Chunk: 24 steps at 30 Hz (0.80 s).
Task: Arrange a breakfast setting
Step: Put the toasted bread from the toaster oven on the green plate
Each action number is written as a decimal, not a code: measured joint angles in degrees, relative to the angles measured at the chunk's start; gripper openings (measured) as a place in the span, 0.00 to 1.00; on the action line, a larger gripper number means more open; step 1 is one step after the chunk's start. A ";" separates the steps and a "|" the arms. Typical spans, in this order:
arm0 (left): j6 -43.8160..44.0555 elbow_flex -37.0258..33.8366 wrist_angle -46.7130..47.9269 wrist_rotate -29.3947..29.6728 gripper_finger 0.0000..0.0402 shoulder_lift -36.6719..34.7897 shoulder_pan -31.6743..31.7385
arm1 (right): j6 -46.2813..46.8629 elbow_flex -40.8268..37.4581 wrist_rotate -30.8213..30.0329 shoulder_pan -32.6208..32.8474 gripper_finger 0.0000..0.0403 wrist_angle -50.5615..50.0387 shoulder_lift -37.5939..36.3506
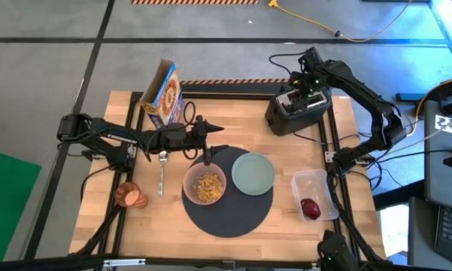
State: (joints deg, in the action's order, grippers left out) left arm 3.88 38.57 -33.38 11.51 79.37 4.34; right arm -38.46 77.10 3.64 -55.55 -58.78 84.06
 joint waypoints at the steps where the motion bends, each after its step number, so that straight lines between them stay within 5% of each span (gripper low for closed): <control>1: 0.00 0.00 0.02 0.00 0.83 0.00 0.04 | 0.00 0.00 -0.14 0.00 0.51 0.00 0.01; 24: -1.17 -0.02 0.78 1.53 0.83 0.00 0.04 | 3.54 -0.15 -5.71 0.04 0.15 -0.16 -0.56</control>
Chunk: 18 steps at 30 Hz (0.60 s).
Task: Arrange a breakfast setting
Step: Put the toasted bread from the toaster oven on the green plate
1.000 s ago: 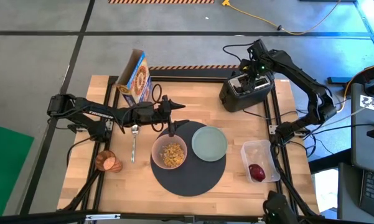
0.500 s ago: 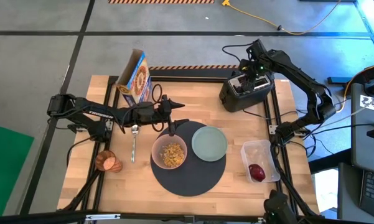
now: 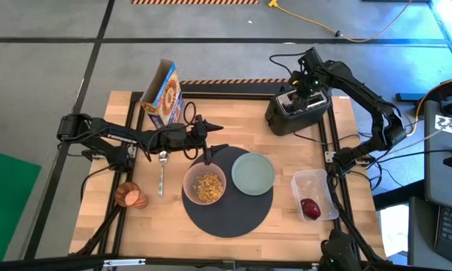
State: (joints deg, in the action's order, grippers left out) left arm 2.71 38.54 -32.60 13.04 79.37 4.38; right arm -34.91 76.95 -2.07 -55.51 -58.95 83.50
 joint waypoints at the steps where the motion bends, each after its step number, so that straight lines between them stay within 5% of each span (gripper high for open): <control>1: -0.13 0.00 0.00 0.00 0.83 0.00 0.00 | 0.21 0.00 -0.64 0.00 0.15 0.55 -0.25; 6: -0.35 0.00 0.00 1.22 0.83 0.00 0.00 | 1.27 0.00 -2.30 -0.04 0.19 1.10 -1.55; 18: -0.36 0.00 0.01 1.27 0.83 0.00 0.00 | -1.38 0.04 -4.33 -0.02 0.50 -0.89 -2.71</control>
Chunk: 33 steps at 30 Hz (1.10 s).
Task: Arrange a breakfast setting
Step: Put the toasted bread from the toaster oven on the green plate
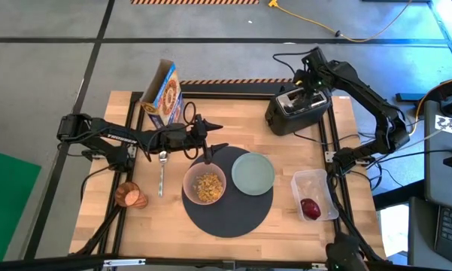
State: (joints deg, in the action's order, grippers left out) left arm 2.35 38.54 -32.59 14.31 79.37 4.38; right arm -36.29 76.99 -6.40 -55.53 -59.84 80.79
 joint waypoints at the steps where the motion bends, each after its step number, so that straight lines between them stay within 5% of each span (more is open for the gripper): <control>1: 0.00 0.00 -0.01 0.00 0.83 0.00 0.00 | -0.48 0.00 0.22 0.00 0.51 -0.51 -0.01; 33: 0.02 0.00 0.05 0.00 0.83 0.00 0.00 | -3.01 0.20 6.24 0.04 0.41 -1.25 2.25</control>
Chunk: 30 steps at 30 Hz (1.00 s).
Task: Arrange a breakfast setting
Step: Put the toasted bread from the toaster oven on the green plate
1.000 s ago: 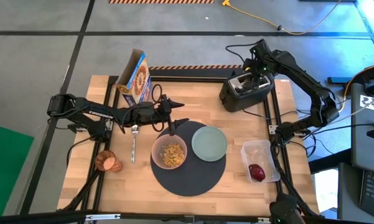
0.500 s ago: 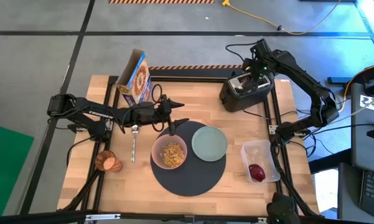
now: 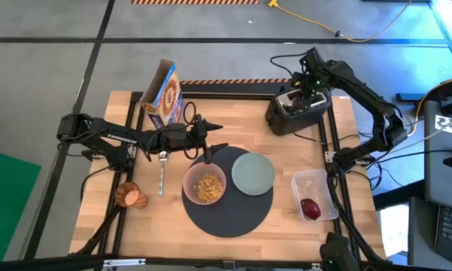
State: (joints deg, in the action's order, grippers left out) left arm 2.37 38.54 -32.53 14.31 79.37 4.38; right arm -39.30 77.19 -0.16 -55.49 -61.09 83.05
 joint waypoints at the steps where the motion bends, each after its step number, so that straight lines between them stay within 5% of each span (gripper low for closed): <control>1: 0.00 0.00 0.00 0.00 0.83 0.00 0.00 | 0.02 0.00 0.09 -0.03 0.40 -0.11 0.00; 13: 0.00 0.00 0.00 0.00 0.83 -0.02 0.00 | 0.02 -0.11 1.22 -0.04 0.02 -1.58 0.11; 30: -0.66 0.00 0.19 0.52 0.83 -0.02 0.24 | 3.32 2.67 -0.81 -0.04 0.01 -1.19 -0.36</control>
State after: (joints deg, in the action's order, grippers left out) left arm 1.72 38.54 -32.34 14.82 79.35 4.62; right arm -35.99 79.86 -0.97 -55.53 -62.29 82.68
